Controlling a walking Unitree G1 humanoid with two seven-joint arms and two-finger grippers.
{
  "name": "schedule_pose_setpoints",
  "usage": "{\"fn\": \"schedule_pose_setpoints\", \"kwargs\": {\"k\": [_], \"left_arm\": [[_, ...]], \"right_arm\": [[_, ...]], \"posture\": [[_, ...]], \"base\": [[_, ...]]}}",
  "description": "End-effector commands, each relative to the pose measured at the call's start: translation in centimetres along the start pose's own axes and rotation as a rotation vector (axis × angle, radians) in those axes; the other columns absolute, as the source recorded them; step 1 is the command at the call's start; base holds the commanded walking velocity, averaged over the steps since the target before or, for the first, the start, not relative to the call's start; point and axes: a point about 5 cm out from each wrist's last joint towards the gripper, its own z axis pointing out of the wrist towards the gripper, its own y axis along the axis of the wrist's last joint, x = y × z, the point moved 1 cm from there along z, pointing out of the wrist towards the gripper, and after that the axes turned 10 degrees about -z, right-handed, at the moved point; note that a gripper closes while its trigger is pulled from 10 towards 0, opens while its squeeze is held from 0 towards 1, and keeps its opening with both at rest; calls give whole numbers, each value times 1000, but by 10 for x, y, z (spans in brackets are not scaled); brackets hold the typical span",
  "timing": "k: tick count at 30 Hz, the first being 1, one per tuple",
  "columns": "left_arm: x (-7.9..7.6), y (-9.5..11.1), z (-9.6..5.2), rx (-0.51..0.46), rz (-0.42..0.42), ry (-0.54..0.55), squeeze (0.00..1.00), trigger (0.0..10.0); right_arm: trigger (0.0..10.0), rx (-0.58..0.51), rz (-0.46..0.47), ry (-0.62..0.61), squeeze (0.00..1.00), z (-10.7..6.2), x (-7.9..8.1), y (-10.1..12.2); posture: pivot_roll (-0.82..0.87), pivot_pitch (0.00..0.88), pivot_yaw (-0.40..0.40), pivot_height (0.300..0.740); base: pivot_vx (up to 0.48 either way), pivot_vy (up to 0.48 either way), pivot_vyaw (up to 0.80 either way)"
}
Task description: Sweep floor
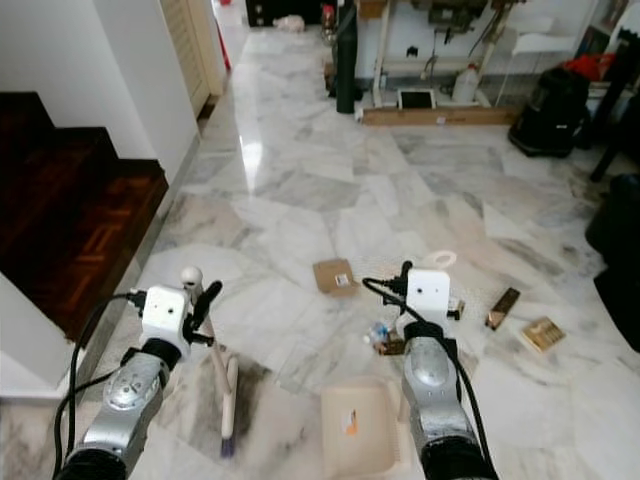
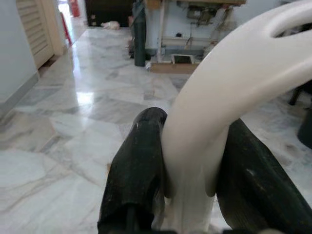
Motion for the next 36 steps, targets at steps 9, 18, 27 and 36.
{"fn": "schedule_pose_setpoints", "kwargs": {"k": [9,18,27,36], "left_arm": [[1,10,3,-44,34,-10,0,10000],[0,9,2,-42,33,-7,0,10000],[0,9,2,-44,31,-5,0,10000],[0,9,2,-46,31,-5,0,10000]], "right_arm": [[10000,-41,5,8,0,5,2,12],[10000,-35,5,9,0,4,2,10],[10000,-32,7,12,0,5,3,10],[10000,-30,6,11,0,5,3,11]], "posture": [[3,0,19,740],[4,3,16,740],[6,5,15,740],[6,13,16,740]], "base": [[303,-28,0],[330,-302,0],[333,-327,0],[332,-328,0]]}}
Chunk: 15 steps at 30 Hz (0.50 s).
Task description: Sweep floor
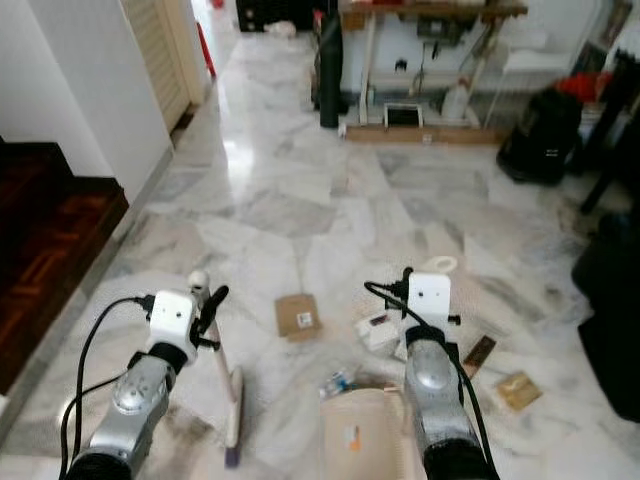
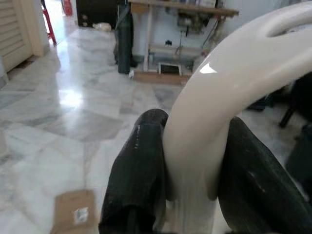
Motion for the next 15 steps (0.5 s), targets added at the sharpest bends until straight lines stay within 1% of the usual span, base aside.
{"fn": "schedule_pose_setpoints", "kwargs": {"k": [1,9,15], "left_arm": [[0,16,7,-68,30,-8,0,10000],[1,16,7,-69,26,-3,0,10000],[3,17,7,-76,15,9,0,10000]], "right_arm": [[10000,-47,15,-12,0,4,-2,11],[10000,-47,15,-14,0,5,-3,12],[10000,-47,15,-17,0,6,-3,12]], "posture": [[6,15,16,740],[6,20,15,740],[5,28,16,740]], "base": [[326,-349,0],[290,-333,0],[0,0,0]]}}
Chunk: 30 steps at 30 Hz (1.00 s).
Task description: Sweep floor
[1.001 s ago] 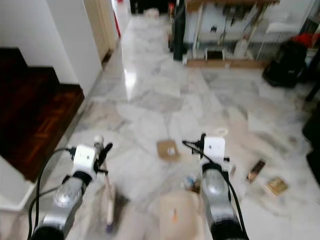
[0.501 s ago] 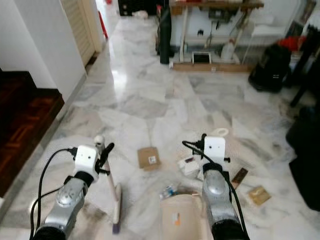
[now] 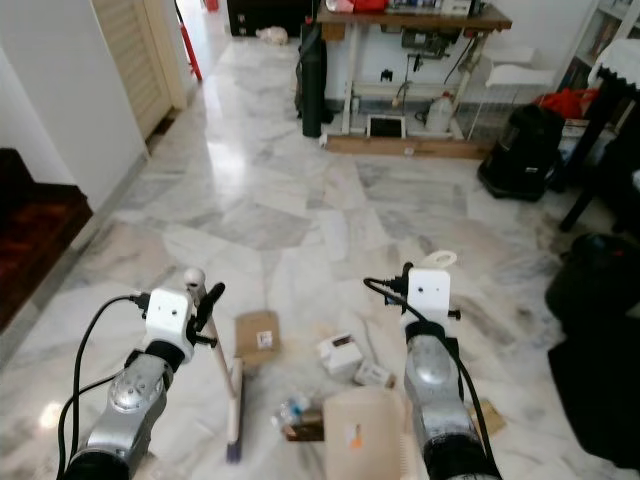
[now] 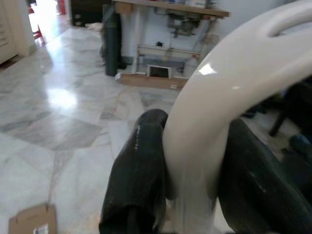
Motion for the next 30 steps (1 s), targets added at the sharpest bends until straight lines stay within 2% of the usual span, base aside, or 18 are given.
{"fn": "schedule_pose_setpoints", "kwargs": {"k": [1,21,30], "left_arm": [[4,14,5,-63,23,2,0,10000],[7,11,-1,-45,29,0,0,10000],[8,5,-2,-2,54,3,0,10000]], "right_arm": [[10000,-34,28,-9,0,2,0,9],[10000,-26,25,-33,0,0,-4,5],[10000,50,-22,-116,0,-3,-18,-9]], "posture": [[5,29,17,740],[7,42,28,740],[9,38,34,740]], "base": [[0,0,0],[0,0,0],[0,0,0]]}}
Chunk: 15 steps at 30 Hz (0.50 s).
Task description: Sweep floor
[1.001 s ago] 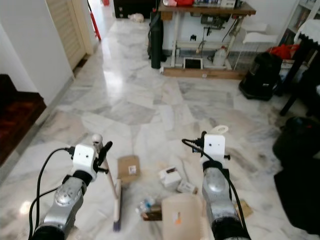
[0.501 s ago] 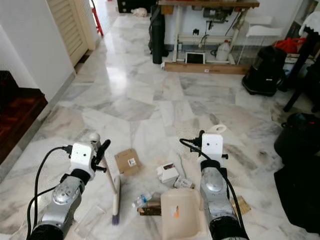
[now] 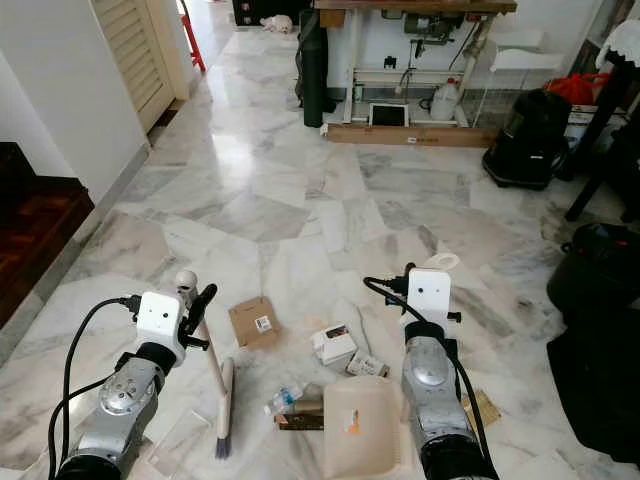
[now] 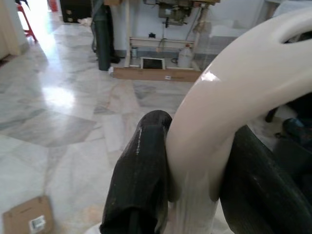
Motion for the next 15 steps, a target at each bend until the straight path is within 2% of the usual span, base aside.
{"fn": "schedule_pose_setpoints", "kwargs": {"k": [1,8,15], "left_arm": [[2,4,2,-5,37,-9,0,10000],[1,1,1,18,27,-27,0,10000],[0,-1,1,51,-28,-68,0,10000]], "right_arm": [[10000,9,-24,-40,0,2,-9,-1],[10000,54,-59,-88,0,-1,-19,-13],[10000,68,-68,-78,0,-4,-15,-19]], "posture": [[9,38,34,740],[9,33,40,740],[15,40,49,740]], "base": [[0,0,0],[0,0,0],[0,0,0]]}}
